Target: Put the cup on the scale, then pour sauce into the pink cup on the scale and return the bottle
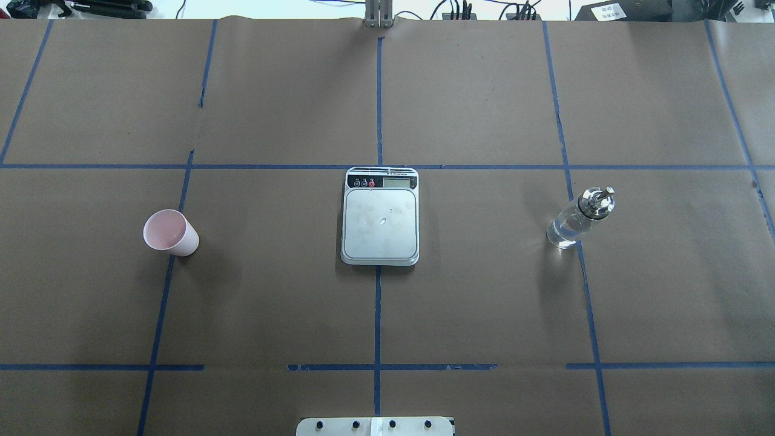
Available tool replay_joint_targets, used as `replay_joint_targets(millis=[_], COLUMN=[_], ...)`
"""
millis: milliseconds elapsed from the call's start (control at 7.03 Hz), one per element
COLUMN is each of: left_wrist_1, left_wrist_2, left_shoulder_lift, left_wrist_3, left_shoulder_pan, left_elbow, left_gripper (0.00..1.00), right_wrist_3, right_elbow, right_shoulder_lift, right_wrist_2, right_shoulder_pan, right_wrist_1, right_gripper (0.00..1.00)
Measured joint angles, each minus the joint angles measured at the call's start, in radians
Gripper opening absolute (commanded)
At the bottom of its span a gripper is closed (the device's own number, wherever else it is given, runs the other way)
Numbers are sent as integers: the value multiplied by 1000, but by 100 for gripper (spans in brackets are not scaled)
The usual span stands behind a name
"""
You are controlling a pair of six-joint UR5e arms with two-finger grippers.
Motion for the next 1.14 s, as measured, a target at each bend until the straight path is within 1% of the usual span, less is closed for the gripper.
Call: replay_joint_targets(millis=[142, 285, 427, 569, 712, 854, 996, 1139], left_wrist_1=[-5, -4, -1, 4, 11, 15, 17, 18], left_wrist_2=[114, 250, 358, 428, 475, 514, 542, 561], left_shoulder_lift=[61, 125, 173, 200, 210, 212, 209, 205], left_wrist_3=[-128, -255, -363, -463, -560, -635, -684, -705], left_shoulder_pan=[100, 216, 327, 417, 496, 569, 629, 667], left_elbow=[-74, -145, -185, -199, -203, -203, -202, -199], left_gripper=[100, 88, 68, 64, 64, 63, 60, 59], right_wrist_3=[1, 1, 1, 1, 0, 0, -1, -1], right_elbow=[1, 1, 1, 1, 1, 0, -1, -1], right_shoulder_lift=[-2, -5, -8, -9, -10, -11, -11, -11], right_wrist_2=[0, 1, 1, 1, 1, 1, 0, 0], right_shoulder_pan=[0, 0, 0, 0, 0, 0, 0, 0], right_wrist_1=[0, 0, 0, 0, 0, 0, 0, 0], right_gripper=[100, 100, 100, 100, 100, 100, 100, 100])
